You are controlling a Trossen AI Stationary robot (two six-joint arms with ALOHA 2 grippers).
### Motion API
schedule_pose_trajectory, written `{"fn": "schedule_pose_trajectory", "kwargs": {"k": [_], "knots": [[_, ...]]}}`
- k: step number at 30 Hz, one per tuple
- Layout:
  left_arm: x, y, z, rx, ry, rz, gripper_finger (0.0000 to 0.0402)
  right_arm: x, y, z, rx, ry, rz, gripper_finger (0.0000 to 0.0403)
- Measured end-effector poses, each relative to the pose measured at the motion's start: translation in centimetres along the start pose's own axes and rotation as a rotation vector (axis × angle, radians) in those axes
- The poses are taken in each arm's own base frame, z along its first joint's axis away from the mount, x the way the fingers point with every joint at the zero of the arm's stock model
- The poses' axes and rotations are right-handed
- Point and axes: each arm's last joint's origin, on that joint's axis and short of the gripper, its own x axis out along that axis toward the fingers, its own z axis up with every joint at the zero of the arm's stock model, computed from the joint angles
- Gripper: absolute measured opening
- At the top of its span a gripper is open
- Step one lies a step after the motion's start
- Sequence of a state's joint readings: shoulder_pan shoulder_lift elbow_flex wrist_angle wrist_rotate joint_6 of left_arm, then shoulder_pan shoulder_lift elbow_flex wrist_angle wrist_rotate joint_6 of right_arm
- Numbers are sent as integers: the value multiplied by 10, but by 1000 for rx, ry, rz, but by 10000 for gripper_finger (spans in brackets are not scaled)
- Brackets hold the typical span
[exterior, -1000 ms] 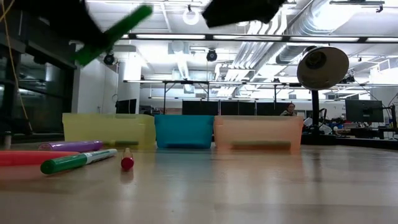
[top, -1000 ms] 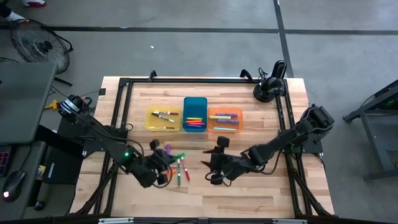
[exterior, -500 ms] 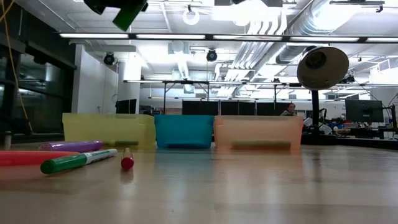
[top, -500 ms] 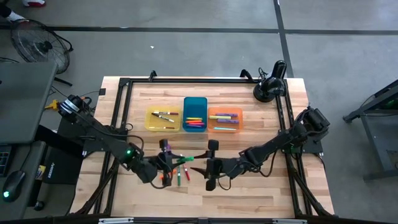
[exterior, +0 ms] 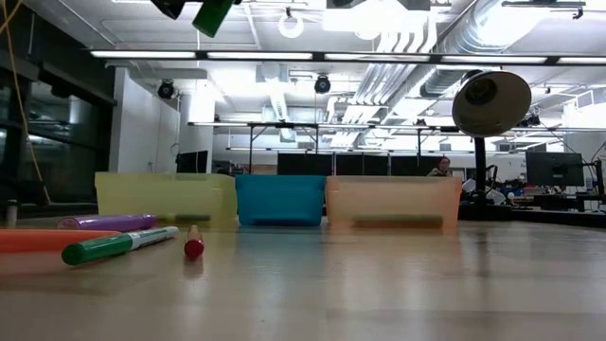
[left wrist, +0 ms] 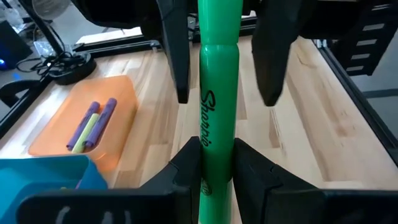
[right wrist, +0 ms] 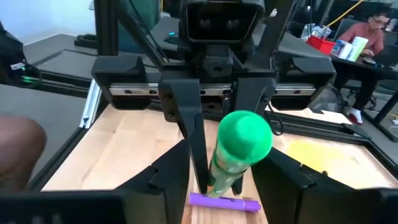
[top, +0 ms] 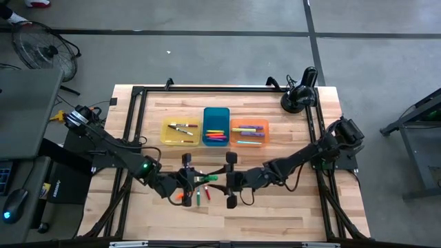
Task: Pick & Place Markers
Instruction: Put the green highlighter into the orange bin
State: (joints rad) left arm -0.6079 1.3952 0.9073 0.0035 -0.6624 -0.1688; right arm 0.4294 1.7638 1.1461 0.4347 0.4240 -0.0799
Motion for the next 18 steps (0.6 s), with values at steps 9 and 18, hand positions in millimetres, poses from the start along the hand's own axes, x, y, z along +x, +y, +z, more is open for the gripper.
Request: {"fn": "schedule_pose_trajectory", "kwargs": {"k": [9,18], "knots": [[0,0,-1,7,5,-7,60,0,0,-1,-12,11,6,54],[0,0,-1,17,14,-15,163,0,0,-5,-5,57,-16,54]]}}
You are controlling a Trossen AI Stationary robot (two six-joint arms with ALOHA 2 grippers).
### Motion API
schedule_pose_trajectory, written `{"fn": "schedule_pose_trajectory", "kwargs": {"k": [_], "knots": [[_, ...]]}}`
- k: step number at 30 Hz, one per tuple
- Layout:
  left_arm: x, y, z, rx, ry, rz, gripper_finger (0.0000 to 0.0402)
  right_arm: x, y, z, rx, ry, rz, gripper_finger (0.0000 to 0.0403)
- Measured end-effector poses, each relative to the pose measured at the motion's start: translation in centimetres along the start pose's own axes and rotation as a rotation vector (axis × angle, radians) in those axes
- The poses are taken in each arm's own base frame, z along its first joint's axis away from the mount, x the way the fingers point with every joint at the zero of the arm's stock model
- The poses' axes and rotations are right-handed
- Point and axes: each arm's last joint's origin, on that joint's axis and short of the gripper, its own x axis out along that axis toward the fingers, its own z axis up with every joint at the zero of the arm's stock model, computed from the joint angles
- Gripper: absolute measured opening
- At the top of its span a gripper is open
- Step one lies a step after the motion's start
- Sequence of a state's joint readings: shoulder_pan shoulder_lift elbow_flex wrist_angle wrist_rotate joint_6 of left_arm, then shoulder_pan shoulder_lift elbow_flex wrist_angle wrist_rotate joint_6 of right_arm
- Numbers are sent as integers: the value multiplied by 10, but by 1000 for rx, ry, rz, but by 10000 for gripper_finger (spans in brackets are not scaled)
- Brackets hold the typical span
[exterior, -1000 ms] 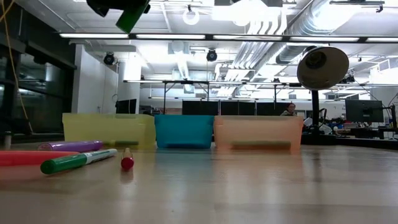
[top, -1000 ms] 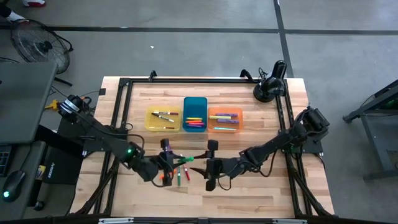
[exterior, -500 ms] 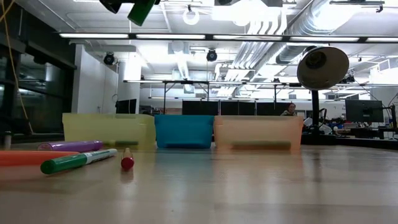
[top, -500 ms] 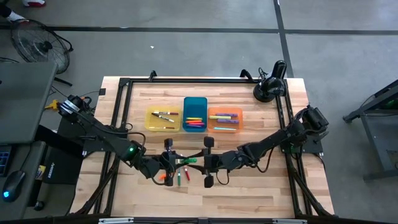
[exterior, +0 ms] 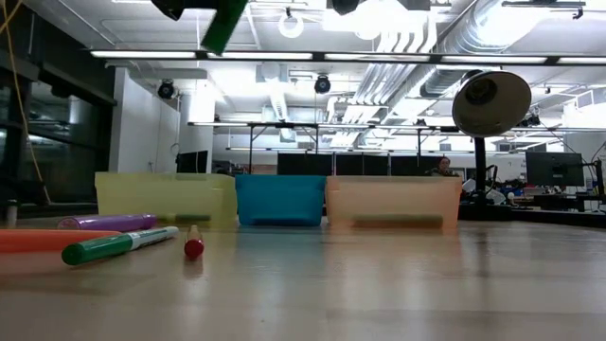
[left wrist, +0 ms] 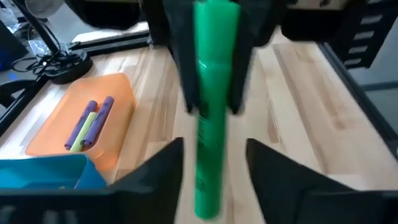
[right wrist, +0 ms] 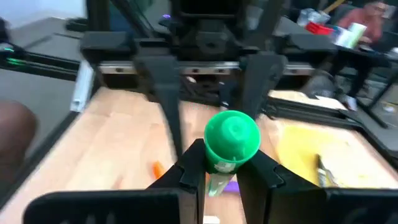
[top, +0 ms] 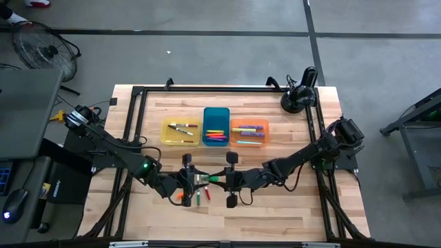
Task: Pick & Place Markers
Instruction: Put the green highlighter into the orange bin
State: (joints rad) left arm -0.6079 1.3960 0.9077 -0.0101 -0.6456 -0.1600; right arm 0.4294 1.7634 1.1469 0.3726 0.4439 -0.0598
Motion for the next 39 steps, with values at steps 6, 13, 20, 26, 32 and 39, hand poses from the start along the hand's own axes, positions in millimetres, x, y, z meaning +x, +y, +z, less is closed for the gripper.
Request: {"fn": "schedule_pose_trajectory", "kwargs": {"k": [6,13,20,26,32,39], "knots": [[-7,7,-2,37,37,84,233,1,-6,-8,-1,84,-70,54],[-23,20,-1,-3,74,105,239,6,-23,-3,-1,247,-104,54],[-46,38,-8,-112,183,142,240,4,-57,12,-34,520,-169,54],[-53,45,-21,-139,292,200,240,-4,-96,20,-49,740,-198,54],[-62,45,-35,-123,376,265,240,-14,-141,17,-1,940,-213,54],[-67,40,-55,-67,346,320,240,-20,-197,3,102,1057,-156,54]]}}
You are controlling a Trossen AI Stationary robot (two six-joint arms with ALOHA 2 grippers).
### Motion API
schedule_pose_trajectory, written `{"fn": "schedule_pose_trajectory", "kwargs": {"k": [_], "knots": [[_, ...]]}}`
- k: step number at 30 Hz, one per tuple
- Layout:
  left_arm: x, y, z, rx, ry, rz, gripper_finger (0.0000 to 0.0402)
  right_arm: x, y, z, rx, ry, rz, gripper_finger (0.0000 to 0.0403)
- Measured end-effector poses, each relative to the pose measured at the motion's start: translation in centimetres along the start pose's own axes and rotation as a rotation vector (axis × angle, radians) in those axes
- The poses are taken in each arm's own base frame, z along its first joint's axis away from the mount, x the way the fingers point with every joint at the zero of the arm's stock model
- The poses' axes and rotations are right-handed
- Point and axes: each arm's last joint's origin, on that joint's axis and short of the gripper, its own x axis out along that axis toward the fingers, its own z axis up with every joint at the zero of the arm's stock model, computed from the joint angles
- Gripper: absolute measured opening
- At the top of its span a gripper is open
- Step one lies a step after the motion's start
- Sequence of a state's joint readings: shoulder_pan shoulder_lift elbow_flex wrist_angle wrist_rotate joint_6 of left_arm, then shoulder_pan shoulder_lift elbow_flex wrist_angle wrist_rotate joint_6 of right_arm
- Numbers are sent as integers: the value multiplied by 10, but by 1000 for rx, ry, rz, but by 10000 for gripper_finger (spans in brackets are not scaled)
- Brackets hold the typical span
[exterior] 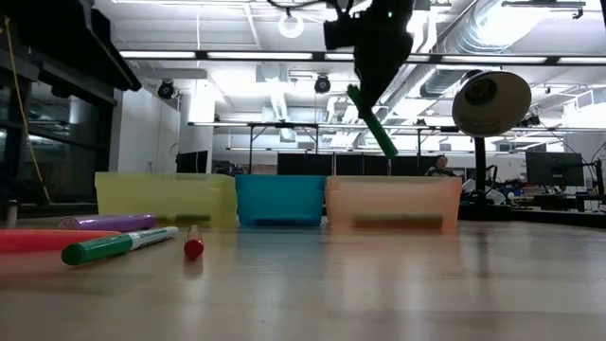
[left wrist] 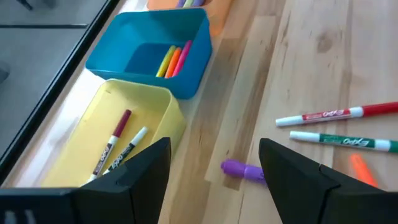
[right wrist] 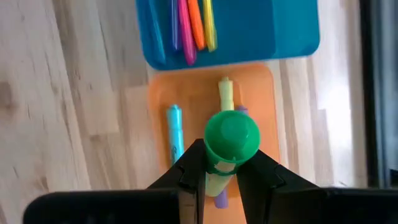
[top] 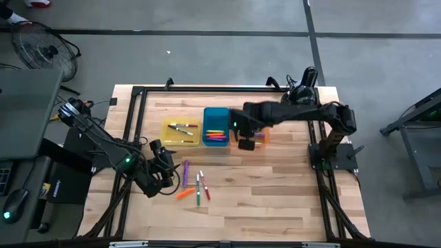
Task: Pick & Place Markers
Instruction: Put the green highlighter into the orange bin
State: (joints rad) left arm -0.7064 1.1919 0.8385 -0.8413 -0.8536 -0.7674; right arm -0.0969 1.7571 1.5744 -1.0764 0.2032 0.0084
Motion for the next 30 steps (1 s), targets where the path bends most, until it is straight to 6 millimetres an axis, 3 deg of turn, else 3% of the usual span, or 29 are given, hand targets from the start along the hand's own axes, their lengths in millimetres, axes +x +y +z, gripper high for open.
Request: {"fn": "schedule_pose_trajectory", "kwargs": {"k": [7,12,22,30], "knots": [[10,0,-20,-39,12,29,240,9,-48,-4,26,20,88,54],[14,-1,-25,-65,4,26,241,21,-70,-9,77,34,128,54],[15,-2,-26,-78,-6,18,240,60,-66,-36,66,130,202,54],[15,-4,-24,-99,-17,6,240,82,-57,-47,67,102,302,54]]}}
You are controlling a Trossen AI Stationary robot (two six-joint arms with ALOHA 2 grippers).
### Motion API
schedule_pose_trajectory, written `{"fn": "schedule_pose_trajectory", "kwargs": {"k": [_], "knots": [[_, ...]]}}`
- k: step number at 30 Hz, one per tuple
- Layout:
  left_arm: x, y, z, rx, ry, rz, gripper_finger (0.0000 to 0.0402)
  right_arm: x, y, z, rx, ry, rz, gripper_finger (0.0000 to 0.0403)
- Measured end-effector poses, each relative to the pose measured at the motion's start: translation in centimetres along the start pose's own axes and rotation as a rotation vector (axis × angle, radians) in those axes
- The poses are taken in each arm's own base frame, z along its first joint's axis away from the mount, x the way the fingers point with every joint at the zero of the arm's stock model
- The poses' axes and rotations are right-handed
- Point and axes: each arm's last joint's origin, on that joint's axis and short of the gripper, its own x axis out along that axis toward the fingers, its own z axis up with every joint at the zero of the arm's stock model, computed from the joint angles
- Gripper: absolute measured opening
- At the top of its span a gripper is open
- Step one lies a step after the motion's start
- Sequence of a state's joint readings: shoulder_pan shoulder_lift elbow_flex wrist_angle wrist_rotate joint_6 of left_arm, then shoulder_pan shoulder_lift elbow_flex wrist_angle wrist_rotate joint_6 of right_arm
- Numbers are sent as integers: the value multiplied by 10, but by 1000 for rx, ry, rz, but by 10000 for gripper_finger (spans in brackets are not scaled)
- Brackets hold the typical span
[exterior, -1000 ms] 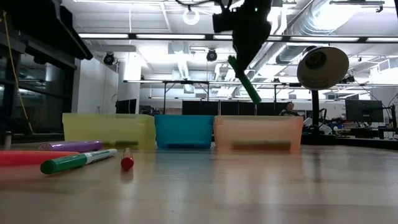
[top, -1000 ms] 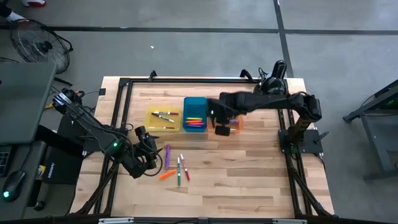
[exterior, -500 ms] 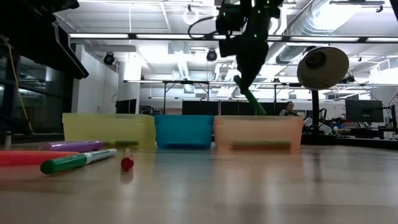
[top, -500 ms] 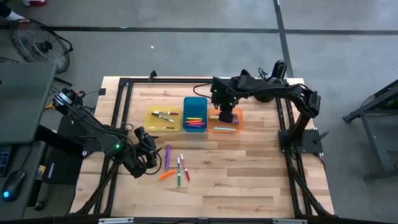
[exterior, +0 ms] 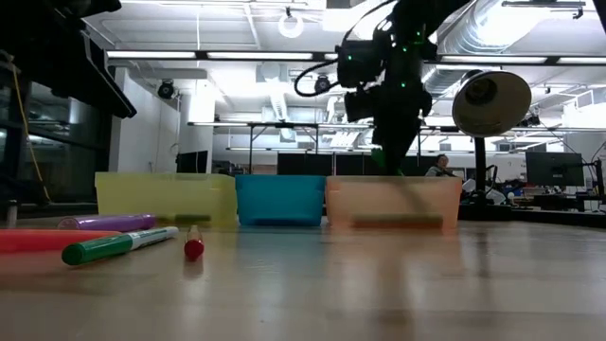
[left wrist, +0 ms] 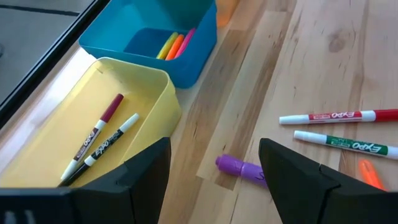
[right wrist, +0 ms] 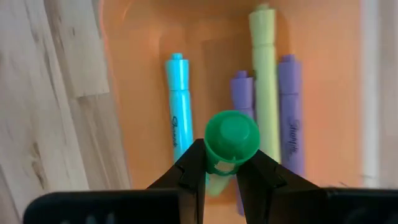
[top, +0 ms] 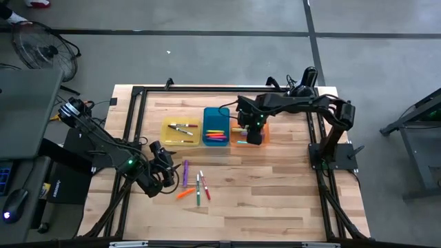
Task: Pick & Place Markers
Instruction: Put the green highlighter into the orange bin, then put the dark violet highlighter into the orange bin
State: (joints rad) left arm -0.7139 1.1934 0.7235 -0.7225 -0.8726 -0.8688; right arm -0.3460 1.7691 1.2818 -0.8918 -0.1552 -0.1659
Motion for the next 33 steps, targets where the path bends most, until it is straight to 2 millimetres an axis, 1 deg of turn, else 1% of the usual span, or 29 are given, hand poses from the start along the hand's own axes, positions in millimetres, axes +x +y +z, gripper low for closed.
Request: {"fn": "schedule_pose_trajectory", "kwargs": {"k": [5,8,13,16,20,25,33], "knots": [[0,0,0,0,0,0,240,13,0,-5,-3,-28,36,54],[0,0,0,-2,0,-2,240,17,0,-9,-2,-24,53,57],[0,0,0,-3,3,-5,240,21,-1,-10,13,-12,31,113],[0,-1,0,-5,2,-7,240,20,0,-7,7,-44,27,136],[0,-1,0,-8,5,-13,240,21,3,-2,-18,-85,19,149],[0,-1,0,-8,11,-18,240,20,5,-2,-26,-86,-22,152],[0,-1,0,-8,12,-18,240,5,4,-3,-5,-119,-115,153]]}}
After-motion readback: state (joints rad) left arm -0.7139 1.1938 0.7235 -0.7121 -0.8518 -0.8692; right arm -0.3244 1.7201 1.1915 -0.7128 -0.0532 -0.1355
